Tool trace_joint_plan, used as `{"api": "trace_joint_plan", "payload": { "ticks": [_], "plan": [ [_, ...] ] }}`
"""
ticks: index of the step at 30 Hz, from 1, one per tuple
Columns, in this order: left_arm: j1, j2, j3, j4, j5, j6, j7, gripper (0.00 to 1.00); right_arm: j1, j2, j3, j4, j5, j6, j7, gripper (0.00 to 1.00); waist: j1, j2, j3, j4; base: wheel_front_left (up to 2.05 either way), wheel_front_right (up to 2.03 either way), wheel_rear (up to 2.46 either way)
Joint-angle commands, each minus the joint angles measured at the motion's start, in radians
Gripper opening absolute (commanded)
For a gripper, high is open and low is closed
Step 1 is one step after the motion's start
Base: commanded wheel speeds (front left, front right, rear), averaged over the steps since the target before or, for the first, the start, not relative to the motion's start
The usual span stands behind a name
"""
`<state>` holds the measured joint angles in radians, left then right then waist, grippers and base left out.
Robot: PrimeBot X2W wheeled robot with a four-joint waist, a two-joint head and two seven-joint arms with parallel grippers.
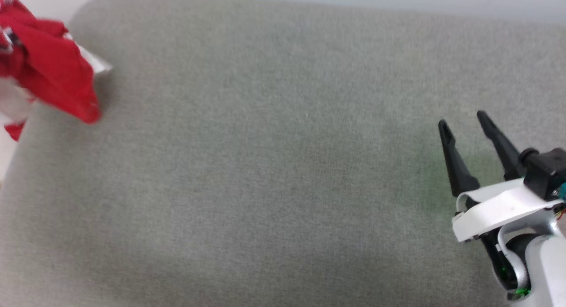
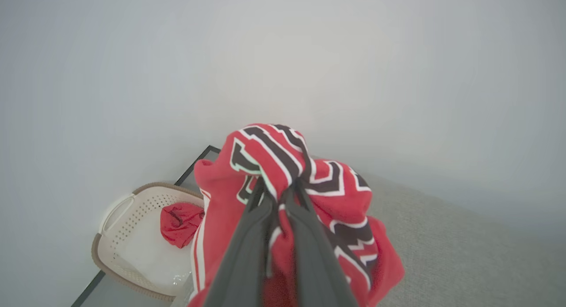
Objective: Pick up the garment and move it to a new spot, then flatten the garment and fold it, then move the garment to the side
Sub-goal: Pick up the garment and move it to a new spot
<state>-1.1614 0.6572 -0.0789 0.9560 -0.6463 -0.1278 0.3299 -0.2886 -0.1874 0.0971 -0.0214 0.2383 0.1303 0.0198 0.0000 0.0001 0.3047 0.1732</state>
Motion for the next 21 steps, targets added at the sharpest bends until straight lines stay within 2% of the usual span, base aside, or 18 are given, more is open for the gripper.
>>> {"api": "trace_joint_plan", "payload": {
  "ticks": [1, 8, 11, 15, 16, 21],
  "plan": [
    [-0.011, 0.015, -0.013, -0.025, -0.003, -0.003, 0.008, 0.0, 0.017, 0.007, 0.001, 0.009, 0.009, 0.001, -0.009, 1.0, 0.0, -0.0001, -0.06, 0.012, 0.0, 0.0, 0.0],
    [-0.028, 0.029, -0.056, -0.169, -0.013, -0.002, 0.079, 0.0, 0.03, 0.037, -0.002, 0.041, 0.013, 0.001, -0.037, 1.0, 0.0, -0.0001, -0.133, -0.006, 0.0, 0.0, 0.0],
    [-0.013, 0.029, -0.068, -0.254, -0.015, 0.016, 0.14, 0.0, 0.038, 0.046, -0.011, 0.053, 0.013, 0.001, -0.047, 1.0, 0.0, -0.0001, -0.156, -0.023, 0.0, 0.0, 0.0],
    [0.026, 0.023, -0.075, -0.393, -0.037, 0.058, 0.233, 0.0, 0.04, 0.051, -0.03, 0.064, 0.007, 0.001, -0.057, 1.0, 0.0, -0.0001, -0.171, -0.057, 0.0, 0.0, 0.0],
    [0.026, 0.023, -0.075, -0.393, -0.037, 0.058, 0.233, 0.0, 0.04, 0.051, -0.03, 0.064, 0.007, 0.001, -0.057, 1.0, 0.0, -0.0001, -0.171, -0.057, 0.0, 0.0, 0.0],
    [0.11, 0.03, -0.069, -0.602, -0.06, 0.138, 0.341, 0.0, 0.043, 0.054, -0.075, 0.079, -0.01, 0.001, -0.071, 1.0, 0.0, -0.0001, -0.179, -0.115, 0.0, 0.0, 0.0]
  ]
}}
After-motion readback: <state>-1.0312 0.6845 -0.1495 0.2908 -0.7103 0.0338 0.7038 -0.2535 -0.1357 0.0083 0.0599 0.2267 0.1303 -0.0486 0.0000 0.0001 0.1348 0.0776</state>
